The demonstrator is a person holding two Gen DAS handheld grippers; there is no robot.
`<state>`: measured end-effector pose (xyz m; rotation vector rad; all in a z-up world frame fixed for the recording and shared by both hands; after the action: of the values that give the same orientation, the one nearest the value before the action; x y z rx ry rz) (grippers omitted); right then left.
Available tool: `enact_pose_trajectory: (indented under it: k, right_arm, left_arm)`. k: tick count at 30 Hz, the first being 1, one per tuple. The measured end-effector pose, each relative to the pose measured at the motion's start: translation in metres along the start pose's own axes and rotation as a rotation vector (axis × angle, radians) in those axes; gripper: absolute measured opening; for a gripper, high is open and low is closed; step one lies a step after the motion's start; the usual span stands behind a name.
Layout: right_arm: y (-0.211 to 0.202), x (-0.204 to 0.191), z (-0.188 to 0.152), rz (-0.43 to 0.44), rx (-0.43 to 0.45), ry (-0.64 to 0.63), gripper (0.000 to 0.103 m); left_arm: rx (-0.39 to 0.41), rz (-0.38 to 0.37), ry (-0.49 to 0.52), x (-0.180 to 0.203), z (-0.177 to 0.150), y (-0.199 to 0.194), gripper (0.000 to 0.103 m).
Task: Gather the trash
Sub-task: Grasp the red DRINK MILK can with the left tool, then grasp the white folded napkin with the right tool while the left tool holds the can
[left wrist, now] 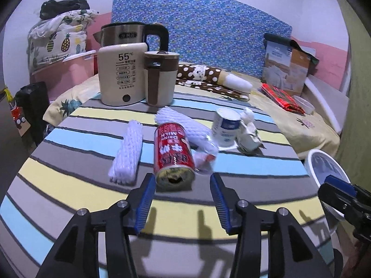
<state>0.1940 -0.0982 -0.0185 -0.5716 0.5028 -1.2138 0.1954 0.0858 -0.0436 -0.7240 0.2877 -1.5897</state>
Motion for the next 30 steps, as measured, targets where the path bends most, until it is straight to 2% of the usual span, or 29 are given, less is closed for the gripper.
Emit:
enact_pose_trajectory:
  k: [7, 26, 30]
  right_arm:
    - [0.016, -0.002, 0.011, 0.000, -0.001, -0.015, 0.057]
    - [0.079, -0.016, 0.049, -0.048, -0.009, -0.105, 0.057]
    - [0.097, -0.017, 0.049, -0.058, -0.046, -0.116, 0.052]
  left_arm:
    - [-0.009, 0.003, -0.032, -0.016, 0.010, 0.024, 0.053]
    - [-0.085, -0.032, -0.148, -0.040, 0.010, 0.059, 0.053]
    - [-0.085, -0.043, -0.157, -0.041, 0.009, 0.059, 0.053]
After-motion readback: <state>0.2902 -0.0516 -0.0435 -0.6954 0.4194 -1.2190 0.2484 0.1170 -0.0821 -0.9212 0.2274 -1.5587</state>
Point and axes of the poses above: each gripper's, at about its wrist camera, not at the fingertips, and y roughly the way its jaws point, x to its right, z to its top, the point moved 5 cm from there along y, roughly the way its jaws point, and after that the axes turned 14 degrees about -z, right-handed, at the moved point
